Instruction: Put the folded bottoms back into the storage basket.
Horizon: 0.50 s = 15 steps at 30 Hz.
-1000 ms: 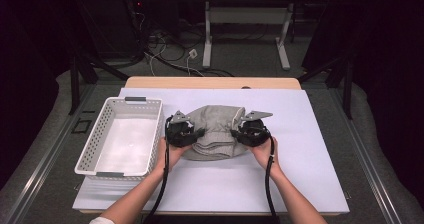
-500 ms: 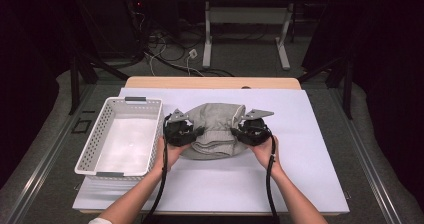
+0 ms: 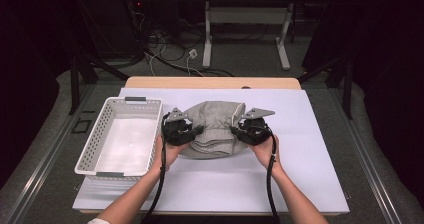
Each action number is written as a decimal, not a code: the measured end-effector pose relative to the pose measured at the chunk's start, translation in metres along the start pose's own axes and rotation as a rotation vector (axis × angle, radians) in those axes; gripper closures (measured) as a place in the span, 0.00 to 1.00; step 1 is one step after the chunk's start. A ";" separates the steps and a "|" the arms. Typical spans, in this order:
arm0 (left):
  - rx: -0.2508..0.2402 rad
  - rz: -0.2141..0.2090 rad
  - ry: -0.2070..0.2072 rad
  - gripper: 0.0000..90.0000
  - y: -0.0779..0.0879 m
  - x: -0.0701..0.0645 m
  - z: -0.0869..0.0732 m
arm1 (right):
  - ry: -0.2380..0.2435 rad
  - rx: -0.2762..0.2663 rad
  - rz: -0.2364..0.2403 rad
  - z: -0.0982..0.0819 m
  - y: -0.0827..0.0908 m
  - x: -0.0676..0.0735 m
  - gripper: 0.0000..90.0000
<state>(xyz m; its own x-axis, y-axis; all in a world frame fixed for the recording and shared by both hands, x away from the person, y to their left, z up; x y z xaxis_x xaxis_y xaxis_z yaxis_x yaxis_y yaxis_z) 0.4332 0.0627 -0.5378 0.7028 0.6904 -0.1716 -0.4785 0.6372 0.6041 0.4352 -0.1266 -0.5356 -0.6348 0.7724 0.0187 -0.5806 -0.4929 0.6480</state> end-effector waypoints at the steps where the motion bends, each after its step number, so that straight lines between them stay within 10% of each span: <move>1: -0.001 0.001 -0.004 0.79 0.001 0.000 0.000 | 0.000 0.000 0.000 0.000 0.000 0.000 0.80; 15: -0.024 -0.003 -0.011 0.79 0.008 -0.001 0.006 | 0.016 -0.022 -0.007 0.006 0.007 0.003 0.80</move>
<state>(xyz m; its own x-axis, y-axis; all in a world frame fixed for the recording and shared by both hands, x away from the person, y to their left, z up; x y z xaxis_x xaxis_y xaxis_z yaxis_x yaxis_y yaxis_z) 0.4319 0.0651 -0.5283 0.7099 0.6847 -0.1651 -0.4887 0.6476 0.5846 0.4323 -0.1256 -0.5263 -0.6386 0.7695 0.0020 -0.5962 -0.4964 0.6309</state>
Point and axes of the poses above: each handheld gripper's, and its own axes: y roughly backward along the jaws, z roughly out of its top, x roughly to its left, the point moved 7 cm from there along -y, roughly forward along the jaws, and after that the axes turned 6 degrees about x, right-handed, at the moved point
